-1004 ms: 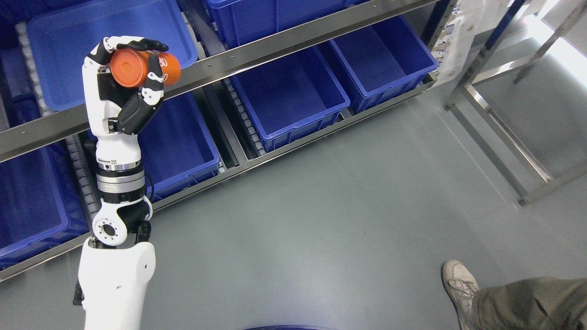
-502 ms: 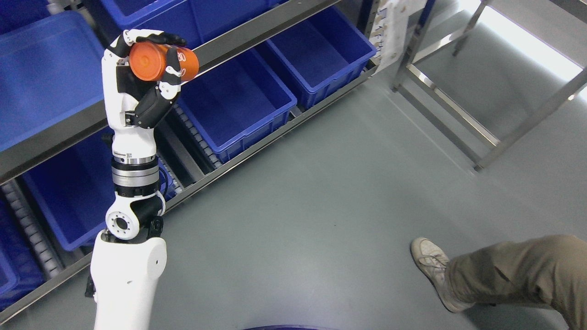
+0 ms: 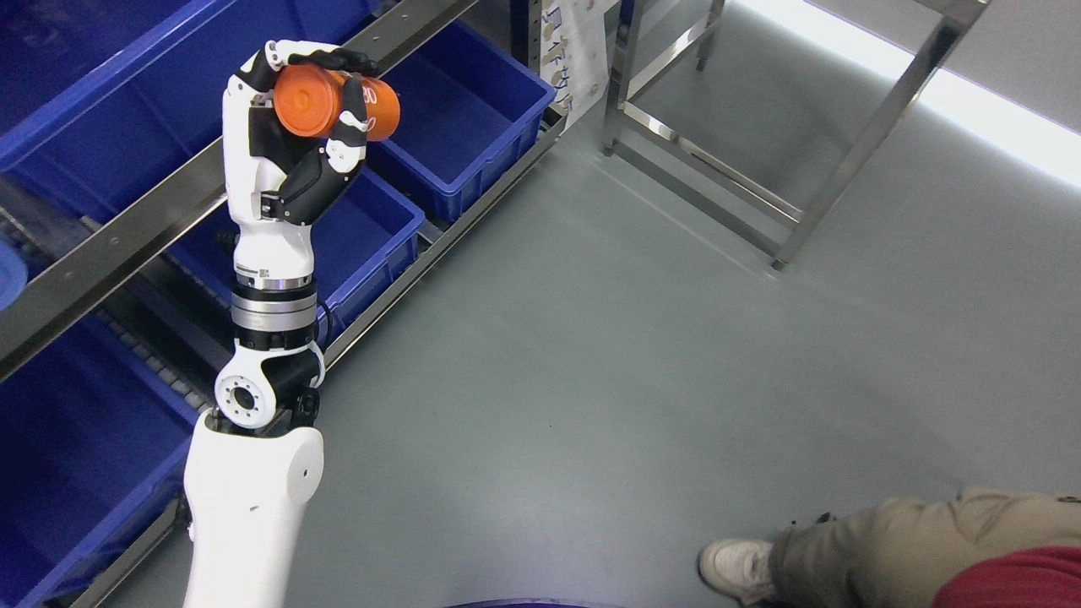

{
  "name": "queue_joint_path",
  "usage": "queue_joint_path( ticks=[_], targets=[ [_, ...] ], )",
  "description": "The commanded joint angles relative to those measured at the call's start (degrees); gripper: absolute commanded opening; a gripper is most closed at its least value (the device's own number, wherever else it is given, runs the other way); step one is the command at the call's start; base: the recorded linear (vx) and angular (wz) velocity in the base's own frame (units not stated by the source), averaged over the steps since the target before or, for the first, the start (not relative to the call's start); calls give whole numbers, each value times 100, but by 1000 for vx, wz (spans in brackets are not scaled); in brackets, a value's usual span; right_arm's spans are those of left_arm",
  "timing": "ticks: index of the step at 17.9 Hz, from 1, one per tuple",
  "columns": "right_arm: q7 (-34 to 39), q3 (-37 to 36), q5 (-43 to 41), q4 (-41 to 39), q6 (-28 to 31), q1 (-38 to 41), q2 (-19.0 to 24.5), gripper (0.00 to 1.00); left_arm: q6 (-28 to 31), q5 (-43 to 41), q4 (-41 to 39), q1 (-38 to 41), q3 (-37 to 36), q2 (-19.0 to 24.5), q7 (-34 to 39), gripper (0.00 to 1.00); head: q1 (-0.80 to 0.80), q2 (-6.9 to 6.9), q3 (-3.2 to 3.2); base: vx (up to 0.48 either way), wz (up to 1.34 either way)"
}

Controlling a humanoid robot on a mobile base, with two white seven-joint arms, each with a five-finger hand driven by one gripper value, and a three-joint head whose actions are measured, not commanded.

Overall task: Grab orange capacitor from left shelf to right desk
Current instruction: 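Hold the capacitor raised in the left hand while turning toward the steel table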

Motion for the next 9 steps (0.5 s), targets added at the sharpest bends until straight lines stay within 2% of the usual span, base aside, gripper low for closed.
queue_joint_path(
  ticks=[1, 9],
  targets=[
    [-4, -97, 18, -100, -5, 17, -100, 100, 68, 9, 112, -203, -255, 68, 4, 2, 0, 0, 0, 147, -401],
    [-4, -97, 18, -100, -5, 17, -100, 100, 68, 35, 174, -273, -343, 68, 4, 2, 0, 0, 0, 190, -264]
  ],
)
